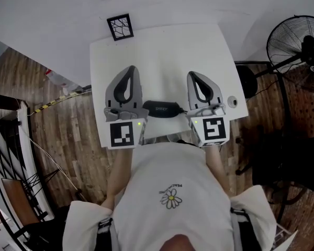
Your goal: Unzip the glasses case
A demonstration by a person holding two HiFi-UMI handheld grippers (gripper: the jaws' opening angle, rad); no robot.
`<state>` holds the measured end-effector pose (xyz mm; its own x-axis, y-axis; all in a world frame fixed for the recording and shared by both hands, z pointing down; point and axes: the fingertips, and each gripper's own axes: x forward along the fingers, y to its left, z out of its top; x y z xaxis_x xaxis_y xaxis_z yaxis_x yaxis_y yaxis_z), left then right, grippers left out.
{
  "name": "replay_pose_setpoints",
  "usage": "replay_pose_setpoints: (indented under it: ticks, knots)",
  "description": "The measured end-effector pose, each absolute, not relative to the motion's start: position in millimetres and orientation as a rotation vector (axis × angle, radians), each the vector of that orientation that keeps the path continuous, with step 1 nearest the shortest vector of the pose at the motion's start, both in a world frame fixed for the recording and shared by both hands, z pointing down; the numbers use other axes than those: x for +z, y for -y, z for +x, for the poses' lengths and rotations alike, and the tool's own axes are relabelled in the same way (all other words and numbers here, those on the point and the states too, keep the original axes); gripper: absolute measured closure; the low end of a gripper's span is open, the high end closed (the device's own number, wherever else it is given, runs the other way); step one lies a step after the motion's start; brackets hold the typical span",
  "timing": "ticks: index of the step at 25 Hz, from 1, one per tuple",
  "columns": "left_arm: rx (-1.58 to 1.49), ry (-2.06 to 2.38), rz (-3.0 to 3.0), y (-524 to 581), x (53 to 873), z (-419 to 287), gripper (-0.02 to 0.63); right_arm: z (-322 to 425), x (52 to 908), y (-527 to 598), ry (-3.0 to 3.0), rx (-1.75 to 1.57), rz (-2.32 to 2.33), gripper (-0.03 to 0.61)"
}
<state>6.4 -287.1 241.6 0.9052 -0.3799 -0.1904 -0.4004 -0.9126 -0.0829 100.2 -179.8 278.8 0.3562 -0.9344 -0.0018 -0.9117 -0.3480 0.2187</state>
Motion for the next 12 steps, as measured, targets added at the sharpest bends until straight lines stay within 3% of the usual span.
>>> replay_pose_setpoints:
  ticks: [12]
  knots:
    - [0.25, -0.702, -2.919, 288.9, 244.7, -7.5, 0.6, 108.8, 290.2, 169.0, 1.65, -0.089, 2.445, 0.572]
